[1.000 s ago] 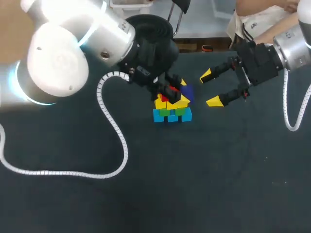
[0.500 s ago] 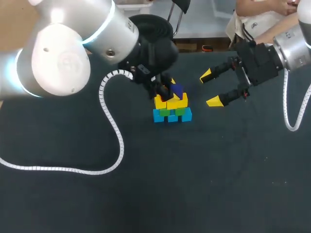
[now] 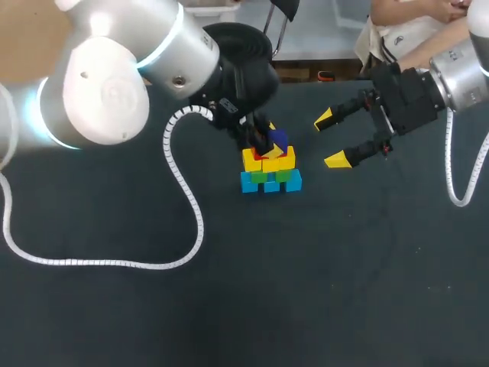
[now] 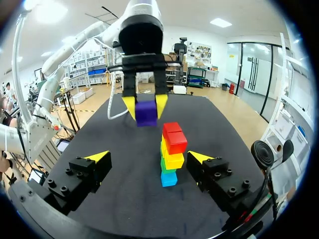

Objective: Place the blue cubes, place green cubes on the blue cubes, place the yellow cubes on the green cubes, then place the red cubes on the yellow cubes, and place purple cube on the red cubes.

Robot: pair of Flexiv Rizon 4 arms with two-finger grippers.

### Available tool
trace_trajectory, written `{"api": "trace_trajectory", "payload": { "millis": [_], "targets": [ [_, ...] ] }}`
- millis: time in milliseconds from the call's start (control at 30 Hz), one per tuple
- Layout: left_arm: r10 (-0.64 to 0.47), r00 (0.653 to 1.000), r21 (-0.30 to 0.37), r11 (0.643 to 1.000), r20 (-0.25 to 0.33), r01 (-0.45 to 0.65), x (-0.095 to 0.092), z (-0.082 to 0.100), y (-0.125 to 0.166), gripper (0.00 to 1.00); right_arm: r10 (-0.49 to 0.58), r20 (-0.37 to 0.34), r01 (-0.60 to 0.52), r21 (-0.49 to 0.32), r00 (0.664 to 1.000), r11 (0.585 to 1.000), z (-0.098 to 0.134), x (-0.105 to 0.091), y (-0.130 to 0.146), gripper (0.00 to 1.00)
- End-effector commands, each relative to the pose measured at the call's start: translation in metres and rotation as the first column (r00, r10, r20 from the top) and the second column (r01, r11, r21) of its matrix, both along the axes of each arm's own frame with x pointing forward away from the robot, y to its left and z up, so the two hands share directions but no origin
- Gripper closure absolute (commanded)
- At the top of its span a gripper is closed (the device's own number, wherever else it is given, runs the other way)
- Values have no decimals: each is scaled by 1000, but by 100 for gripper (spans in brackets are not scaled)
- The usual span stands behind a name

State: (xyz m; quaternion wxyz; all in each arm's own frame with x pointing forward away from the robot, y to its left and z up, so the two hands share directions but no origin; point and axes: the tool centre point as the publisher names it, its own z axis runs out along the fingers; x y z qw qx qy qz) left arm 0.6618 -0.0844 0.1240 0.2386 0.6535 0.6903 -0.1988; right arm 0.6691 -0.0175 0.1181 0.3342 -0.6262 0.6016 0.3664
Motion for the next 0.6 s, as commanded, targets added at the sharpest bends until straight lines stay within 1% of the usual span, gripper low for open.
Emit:
{"api": "trace_trajectory", "payload": {
  "millis": [33,233,367,400,467,600],
  "targets": [
    [4,1000,24,1000,-14,-3,10,-5,-4,100,-1,1,1,1,1000,1000,0,0,0,0],
    [23,1000,34,999,-12,-22,15,-5,0,100,-1,1,1,1,1000,1000,0,0,0,0],
    [29,1000,36,999,-11,-29,21,-7,1,100,-1,1,1,1,1000,1000,0,0,0,0],
    [32,999,35,999,-15,-31,23,-8,1,100,-1,1,1,1,1000,1000,0,0,0,0],
    [41,998,6,999,-40,-41,26,-10,1,100,-1,1,1,1,1000,1000,0,0,0,0],
    [42,998,14,999,-41,-42,28,-11,0,100,-1,1,1,1,1000,1000,0,0,0,0]
  ]
}}
